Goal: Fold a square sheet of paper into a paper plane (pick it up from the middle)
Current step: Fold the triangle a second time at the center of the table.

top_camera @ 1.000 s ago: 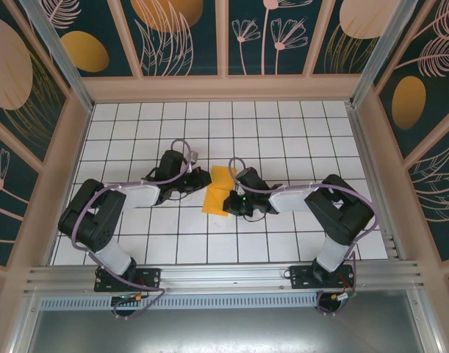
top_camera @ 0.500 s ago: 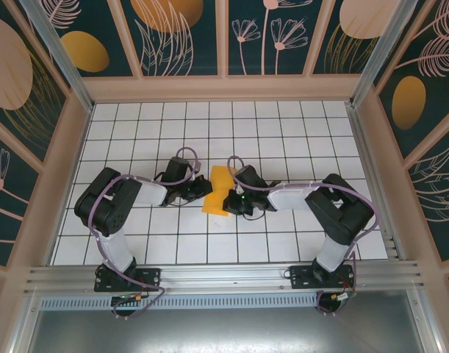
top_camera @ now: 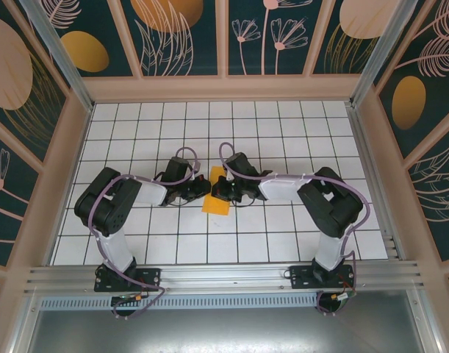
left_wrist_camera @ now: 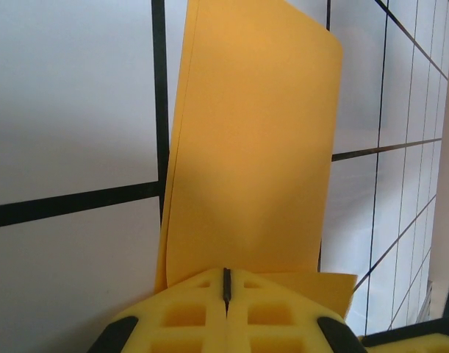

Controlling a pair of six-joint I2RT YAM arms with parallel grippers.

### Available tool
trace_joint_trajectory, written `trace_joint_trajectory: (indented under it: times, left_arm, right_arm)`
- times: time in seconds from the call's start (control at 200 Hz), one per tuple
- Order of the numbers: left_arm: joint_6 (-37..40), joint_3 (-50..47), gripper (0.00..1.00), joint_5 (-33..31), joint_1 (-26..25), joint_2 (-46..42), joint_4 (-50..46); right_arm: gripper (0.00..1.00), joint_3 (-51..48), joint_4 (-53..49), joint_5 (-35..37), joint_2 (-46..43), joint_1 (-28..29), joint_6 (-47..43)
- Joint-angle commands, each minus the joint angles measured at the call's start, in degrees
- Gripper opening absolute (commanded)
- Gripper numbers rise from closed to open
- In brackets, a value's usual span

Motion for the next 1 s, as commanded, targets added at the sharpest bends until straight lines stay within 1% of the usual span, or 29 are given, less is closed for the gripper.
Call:
trace_joint_trajectory:
  times: [0.0,0.065,0.19,0.275,0.395,0.61,0.841,0.996]
  left_arm:
    - [1.8,-0.1,0.07,-4.2,0.0,1.7,-4.2]
    - [1.8,0.0,0.06,-4.1,0.0,1.8,-4.1]
    - [1.6,-0.3,0.06,-3.9,0.0,1.6,-3.8]
    - [1.6,-0.3,0.06,-3.6,0.0,1.8,-3.7]
    - [1.5,-0.4,0.06,-4.5,0.0,1.6,-4.1]
    - [-0.4,-0.8,0.01,-5.9,0.0,3.4,-4.1]
    - [-0.6,-0.9,0.01,-7.2,0.0,3.6,-4.6]
    - [-0.2,-0.7,0.01,-7.0,0.0,3.5,-4.7]
  right_arm:
    - [0.0,-0.1,0.4,0.5,3.2,0.4,0.6]
    - [0.0,-0.3,-0.2,0.3,3.6,0.5,0.6]
    - [0.0,-2.8,0.8,2.1,1.6,0.5,0.9]
    - [0.0,-2.4,0.9,0.3,3.2,0.0,0.4]
    - [0.0,-2.6,-3.5,1.8,4.0,0.4,-0.6]
    - [0.0,-8.2,-3.5,-0.2,-1.4,0.4,-1.4]
    - [0.0,-14.4,-3.0,-2.5,-6.2,0.4,-0.7]
    - [0.01,-17.7,-3.3,-1.2,-9.1,0.4,0.3]
